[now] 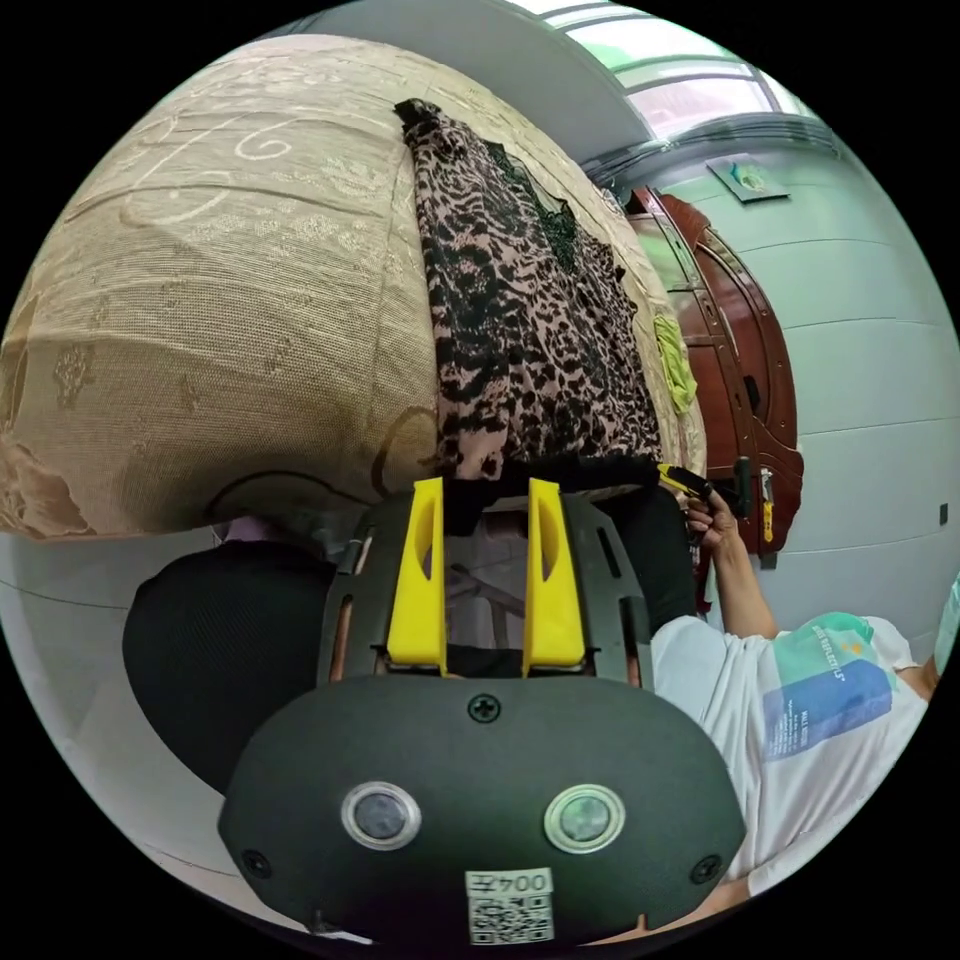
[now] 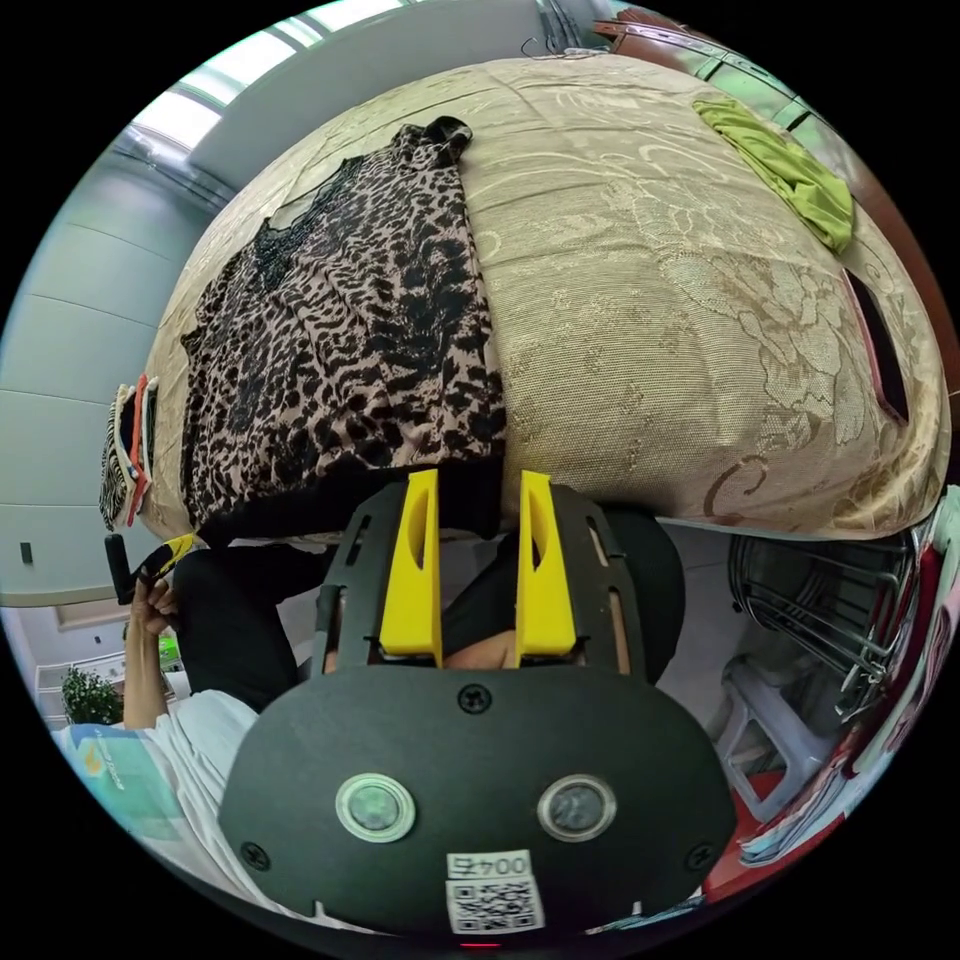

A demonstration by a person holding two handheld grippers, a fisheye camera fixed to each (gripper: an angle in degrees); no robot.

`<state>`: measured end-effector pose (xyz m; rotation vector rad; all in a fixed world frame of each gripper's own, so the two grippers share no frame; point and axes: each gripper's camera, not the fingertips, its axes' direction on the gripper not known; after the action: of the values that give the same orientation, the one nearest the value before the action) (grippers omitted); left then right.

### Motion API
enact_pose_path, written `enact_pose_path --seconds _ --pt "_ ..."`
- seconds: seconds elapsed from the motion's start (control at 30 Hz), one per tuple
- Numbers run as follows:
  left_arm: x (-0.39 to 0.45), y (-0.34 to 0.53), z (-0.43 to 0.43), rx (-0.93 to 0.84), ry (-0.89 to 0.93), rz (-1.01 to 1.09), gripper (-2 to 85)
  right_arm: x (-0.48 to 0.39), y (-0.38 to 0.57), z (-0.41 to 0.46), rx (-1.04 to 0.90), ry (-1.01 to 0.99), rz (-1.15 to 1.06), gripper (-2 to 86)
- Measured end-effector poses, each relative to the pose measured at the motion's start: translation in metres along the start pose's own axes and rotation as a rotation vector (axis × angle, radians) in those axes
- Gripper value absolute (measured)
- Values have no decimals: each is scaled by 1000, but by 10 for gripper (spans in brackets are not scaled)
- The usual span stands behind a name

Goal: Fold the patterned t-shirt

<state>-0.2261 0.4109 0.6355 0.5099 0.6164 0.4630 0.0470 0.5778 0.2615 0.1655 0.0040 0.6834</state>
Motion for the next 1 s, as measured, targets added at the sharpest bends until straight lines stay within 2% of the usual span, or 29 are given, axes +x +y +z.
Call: enact_pose_path --seconds 0.43,0.73,0.8,1.0 --pt "-19 -23 47 -168 10 -43 126 39 -37 17 -62 -90 17 110" --pt "-27 -29 45 -105 52 -31 47 51 -69 33 -120 -97 -44 86" --pt "-27 -28 43 -95 76 -26 42 57 -78 36 -115 -86 -41 31" --pt "-7 -25 16 -89 108 60 36 66 -94 34 -87 -93 -61 7"
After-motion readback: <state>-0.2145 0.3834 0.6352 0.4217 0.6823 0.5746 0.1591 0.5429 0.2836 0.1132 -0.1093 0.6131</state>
